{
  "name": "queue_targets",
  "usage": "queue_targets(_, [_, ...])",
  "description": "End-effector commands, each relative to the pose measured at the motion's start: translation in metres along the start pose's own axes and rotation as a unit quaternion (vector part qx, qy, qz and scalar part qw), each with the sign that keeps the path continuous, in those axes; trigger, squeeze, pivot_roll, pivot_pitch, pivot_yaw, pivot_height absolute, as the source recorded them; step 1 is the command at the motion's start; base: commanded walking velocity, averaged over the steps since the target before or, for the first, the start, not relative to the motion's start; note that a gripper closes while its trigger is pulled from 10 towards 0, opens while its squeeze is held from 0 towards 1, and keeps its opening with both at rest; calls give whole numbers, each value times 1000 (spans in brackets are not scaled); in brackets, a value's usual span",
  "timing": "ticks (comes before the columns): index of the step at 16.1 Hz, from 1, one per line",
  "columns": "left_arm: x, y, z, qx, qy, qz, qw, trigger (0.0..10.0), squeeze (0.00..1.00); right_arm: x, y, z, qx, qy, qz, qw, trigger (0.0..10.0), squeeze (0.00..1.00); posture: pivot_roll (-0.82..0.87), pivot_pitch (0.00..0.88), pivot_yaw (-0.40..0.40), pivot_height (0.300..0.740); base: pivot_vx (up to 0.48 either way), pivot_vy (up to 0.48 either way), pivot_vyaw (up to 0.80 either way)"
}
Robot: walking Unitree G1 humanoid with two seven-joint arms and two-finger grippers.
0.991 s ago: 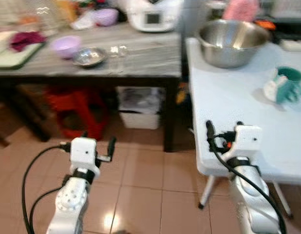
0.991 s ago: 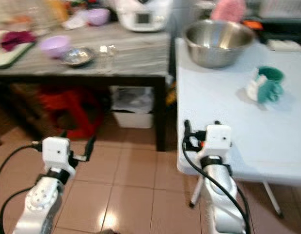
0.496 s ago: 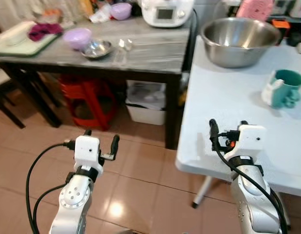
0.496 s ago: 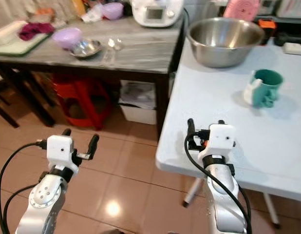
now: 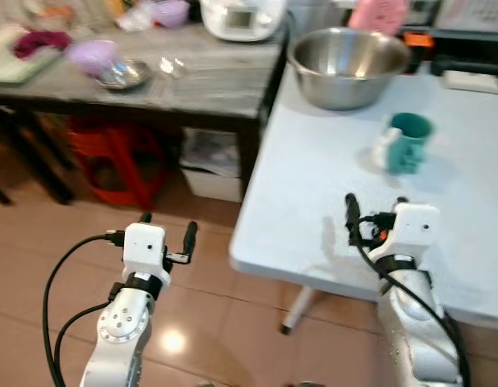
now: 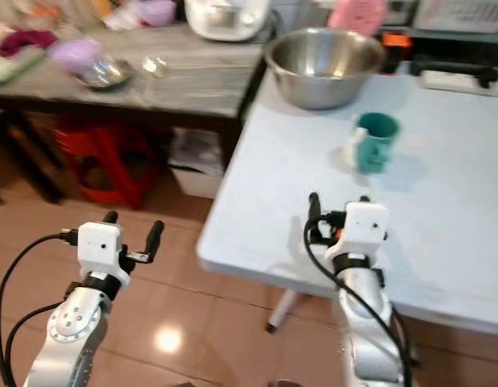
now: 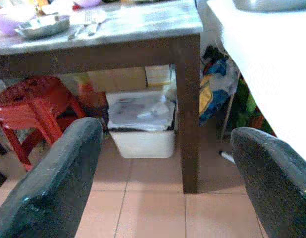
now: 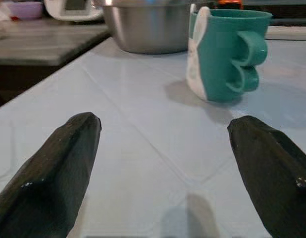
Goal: Setting the table
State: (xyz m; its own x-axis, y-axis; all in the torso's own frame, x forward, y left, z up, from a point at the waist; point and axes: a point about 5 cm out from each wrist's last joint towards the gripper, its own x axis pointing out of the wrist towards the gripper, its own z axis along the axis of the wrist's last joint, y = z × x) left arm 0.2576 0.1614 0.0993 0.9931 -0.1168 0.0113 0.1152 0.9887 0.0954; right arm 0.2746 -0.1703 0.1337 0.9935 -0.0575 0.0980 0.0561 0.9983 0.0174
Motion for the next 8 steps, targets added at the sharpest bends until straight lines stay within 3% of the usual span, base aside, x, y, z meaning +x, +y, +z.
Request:
queue_targets(1, [-2,4,-1,4,5,9,1000,10000,0,1,3,2,2,-2,6,1000,10000,0,-109,133,74,740,0,-296,0])
queue_targets(8, [1,1,3,-2,-11,-13,1000,10000,0,0,5,3,3,-3,3,1000,10000,0,-121,143,85,740,0,0,0])
